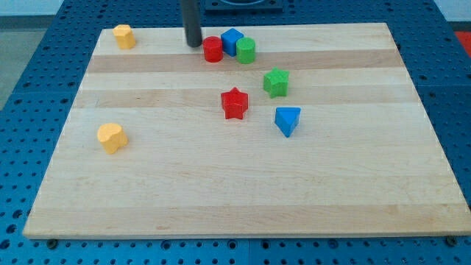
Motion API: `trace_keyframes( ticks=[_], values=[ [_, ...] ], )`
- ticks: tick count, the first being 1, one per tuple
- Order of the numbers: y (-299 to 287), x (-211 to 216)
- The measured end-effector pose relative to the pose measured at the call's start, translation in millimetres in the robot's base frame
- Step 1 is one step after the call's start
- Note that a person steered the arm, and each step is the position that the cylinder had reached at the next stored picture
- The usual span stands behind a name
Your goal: Move the red star to the top right corner
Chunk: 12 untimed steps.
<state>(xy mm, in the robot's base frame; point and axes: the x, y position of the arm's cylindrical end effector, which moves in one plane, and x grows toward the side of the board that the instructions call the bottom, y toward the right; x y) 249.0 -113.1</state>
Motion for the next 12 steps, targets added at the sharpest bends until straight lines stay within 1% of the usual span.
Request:
trace_keyframes(
  ticks=[1, 2, 3, 4, 5, 6, 7, 8, 9, 10, 11, 12],
  values=[
    [32, 9],
    [96, 9],
    [90, 7],
    [56, 21],
    [38, 83],
    [4, 154],
    [67, 165],
    [134, 165],
    [163, 164],
    [220, 159],
    [260, 158],
    [272, 172]
  ],
)
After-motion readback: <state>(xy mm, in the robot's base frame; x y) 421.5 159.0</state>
